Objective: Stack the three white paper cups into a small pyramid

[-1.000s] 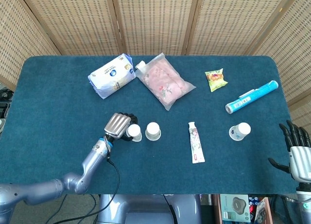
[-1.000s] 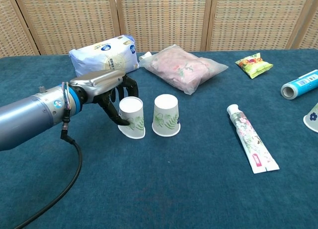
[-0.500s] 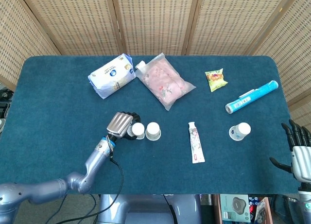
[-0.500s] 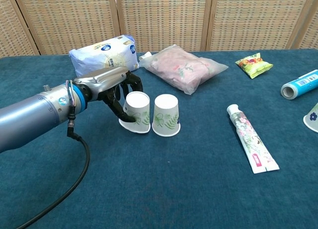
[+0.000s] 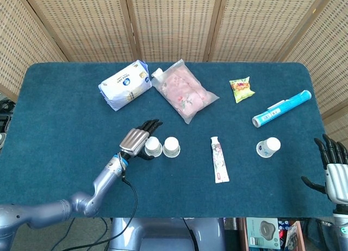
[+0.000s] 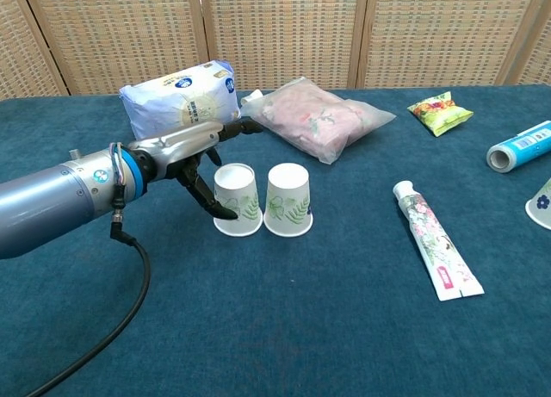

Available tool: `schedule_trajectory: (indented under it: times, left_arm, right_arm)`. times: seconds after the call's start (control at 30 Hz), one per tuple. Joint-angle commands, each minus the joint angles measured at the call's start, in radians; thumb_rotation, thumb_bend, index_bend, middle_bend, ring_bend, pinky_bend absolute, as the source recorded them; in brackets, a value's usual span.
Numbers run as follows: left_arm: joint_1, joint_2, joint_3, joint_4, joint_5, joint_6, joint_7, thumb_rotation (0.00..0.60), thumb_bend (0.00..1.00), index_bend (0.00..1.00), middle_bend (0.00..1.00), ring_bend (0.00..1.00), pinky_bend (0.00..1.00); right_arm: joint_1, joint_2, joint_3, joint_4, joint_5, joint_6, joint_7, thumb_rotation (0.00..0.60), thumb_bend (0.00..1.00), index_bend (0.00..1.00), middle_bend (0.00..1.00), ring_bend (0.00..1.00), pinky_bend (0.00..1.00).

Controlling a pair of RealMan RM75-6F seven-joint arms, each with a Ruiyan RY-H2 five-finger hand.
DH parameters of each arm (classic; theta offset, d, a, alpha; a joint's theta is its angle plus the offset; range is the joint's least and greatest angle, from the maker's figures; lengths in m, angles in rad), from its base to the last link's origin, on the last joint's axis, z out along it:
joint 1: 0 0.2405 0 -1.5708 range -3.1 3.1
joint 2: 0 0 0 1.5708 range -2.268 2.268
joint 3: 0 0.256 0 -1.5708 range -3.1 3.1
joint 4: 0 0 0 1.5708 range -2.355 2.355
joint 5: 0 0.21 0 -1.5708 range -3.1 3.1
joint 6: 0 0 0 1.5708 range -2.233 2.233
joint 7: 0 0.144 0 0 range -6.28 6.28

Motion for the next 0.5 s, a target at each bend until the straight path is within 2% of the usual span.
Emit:
schedule_trajectory:
  times: [0.03,0.1,0.27,0.37,0.5]
  left_arm:
    - [0.009,0.016,0.008,-0.017,0.014,0.008,-0.017,0.6,0.15,0.0,0.0,0.0,0.04]
    - [0.031,0.067,0.023,-0.071,0.046,0.034,-0.031,0.6,0.15,0.0,0.0,0.0,0.0]
    - [0.087,0.192,0.043,-0.192,0.083,0.114,-0.013,0.6,0.15,0.0,0.0,0.0,0.0]
    - [0.134,0.273,0.053,-0.254,0.082,0.179,0.029,0.6,0.15,0.0,0.0,0.0,0.0]
    - [0.243,0.427,0.083,-0.371,0.075,0.321,0.12,0.6,0.15,0.0,0.0,0.0,0.0]
  right_arm:
    - [0.0,0.0,-0.001,0.0,-0.001,0.0,0.0,0.6,0.0,0.0,0.0,0.0,0.0]
    - [-0.001,0.0,-0.002,-0.001,-0.003,0.001,-0.002,0.6,0.0,0.0,0.0,0.0,0.0]
    - [0.001,-0.002,-0.005,-0.003,-0.007,-0.001,-0.007,0.6,0.0,0.0,0.0,0.0,0.0]
    - [0.002,-0.003,-0.007,-0.004,-0.008,-0.004,-0.014,0.6,0.0,0.0,0.0,0.0,0.0]
    - [0.014,-0.001,-0.016,-0.013,-0.016,-0.031,-0.016,0.6,0.0,0.0,0.0,0.0,0.0]
